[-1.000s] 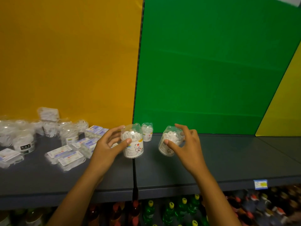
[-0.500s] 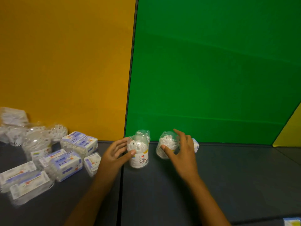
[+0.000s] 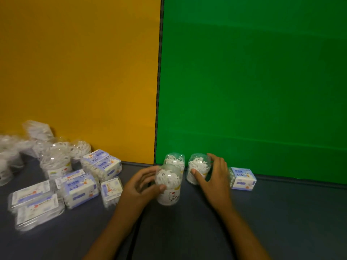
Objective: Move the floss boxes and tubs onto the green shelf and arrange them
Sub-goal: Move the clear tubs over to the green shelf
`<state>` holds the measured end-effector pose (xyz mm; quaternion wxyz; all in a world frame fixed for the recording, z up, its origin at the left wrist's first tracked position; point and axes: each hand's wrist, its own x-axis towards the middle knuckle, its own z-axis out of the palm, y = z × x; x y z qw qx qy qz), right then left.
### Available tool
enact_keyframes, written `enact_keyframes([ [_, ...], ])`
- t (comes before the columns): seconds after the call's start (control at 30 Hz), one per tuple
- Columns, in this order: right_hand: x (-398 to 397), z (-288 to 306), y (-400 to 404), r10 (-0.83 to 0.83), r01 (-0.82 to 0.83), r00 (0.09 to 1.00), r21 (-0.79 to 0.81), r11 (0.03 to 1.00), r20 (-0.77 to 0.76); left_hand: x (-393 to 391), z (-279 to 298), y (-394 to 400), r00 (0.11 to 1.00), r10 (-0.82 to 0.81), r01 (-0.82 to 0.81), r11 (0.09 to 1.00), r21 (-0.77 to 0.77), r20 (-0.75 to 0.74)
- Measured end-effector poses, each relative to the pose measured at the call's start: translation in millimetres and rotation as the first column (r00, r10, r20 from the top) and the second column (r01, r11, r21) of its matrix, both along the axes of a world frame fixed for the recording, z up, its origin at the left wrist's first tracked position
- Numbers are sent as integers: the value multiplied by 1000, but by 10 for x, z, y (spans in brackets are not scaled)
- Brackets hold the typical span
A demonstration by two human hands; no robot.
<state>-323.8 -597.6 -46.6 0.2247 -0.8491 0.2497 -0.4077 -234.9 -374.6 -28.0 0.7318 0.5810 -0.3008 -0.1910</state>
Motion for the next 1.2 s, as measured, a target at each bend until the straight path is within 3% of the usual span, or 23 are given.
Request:
enact_keyframes([
  [0.33,8,40,-59,107,-109,989,-20,994,-100,-63,-43,-116,996,59,-62,998,35,74],
  [0.63,-226,243,-54,-40,-1,986,-251,968,-160,-40,-142,-168,989,40,-52,995,87,140],
  [0.93,-242,274,-8,-28,-5,986,-199,980,-163,-88,-199,-194,975,33,-66,988,143,222],
  [1.2,-248,365,74,11,-41,984,-171,984,-175,-126,-137,-64,895,67,-185,955,233,440],
])
